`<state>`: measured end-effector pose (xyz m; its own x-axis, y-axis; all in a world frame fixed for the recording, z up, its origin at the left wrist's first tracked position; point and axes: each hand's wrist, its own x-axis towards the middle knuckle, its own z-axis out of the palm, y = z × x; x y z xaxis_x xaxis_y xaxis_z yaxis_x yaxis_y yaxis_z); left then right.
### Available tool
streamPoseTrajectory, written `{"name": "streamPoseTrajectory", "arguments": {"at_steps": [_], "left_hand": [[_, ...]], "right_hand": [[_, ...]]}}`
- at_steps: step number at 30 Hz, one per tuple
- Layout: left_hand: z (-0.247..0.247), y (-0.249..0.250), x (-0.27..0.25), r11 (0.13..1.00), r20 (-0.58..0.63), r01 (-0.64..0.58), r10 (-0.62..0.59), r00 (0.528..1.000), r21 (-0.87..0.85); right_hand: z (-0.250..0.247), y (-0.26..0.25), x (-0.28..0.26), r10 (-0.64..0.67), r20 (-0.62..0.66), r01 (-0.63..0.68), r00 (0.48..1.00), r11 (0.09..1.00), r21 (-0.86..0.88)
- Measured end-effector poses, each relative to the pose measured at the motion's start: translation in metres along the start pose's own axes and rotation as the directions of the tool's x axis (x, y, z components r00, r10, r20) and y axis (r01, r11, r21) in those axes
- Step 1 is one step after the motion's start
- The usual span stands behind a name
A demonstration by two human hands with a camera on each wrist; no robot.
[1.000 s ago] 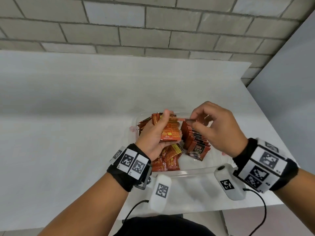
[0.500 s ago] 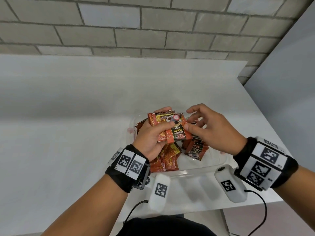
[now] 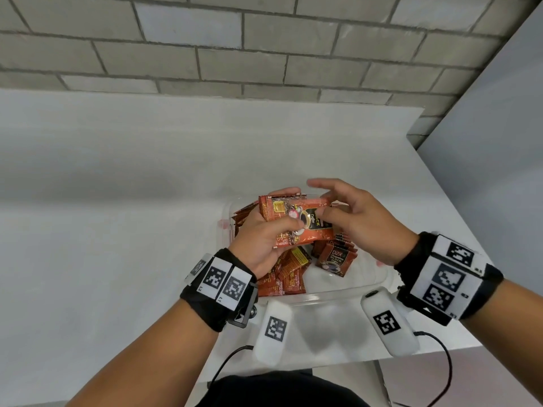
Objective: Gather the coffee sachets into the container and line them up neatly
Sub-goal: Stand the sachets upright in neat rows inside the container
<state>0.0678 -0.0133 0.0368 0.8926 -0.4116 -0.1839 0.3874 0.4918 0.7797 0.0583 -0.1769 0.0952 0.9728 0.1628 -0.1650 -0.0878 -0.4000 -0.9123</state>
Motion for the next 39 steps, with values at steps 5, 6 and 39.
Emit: {"name": "streamPoseTrajectory", "arguments": {"at_steps": [5,6,39], "left_hand": [[0.000,0.001,-0.002,0.999,-0.014,-0.025,0.024,1.000,-0.030],[0.000,0.001,-0.002,0.999,-0.019,-0.020,0.020,1.000,-0.027],[-0.016,0.001,-0.003,0.999,-0.174,0.040,-0.046,0.984,-0.036]], "right_hand": [[-0.012,0.002,-0.002,0.237,0.090,-0.250,0.967,0.946,0.206],[-0.015,0.001,-0.003,0.229,0.092,-0.243,0.969,0.949,0.200],[-0.008,0.059,0.013,0.203,0.262,0.222,0.943,0.200,-0.954]]}}
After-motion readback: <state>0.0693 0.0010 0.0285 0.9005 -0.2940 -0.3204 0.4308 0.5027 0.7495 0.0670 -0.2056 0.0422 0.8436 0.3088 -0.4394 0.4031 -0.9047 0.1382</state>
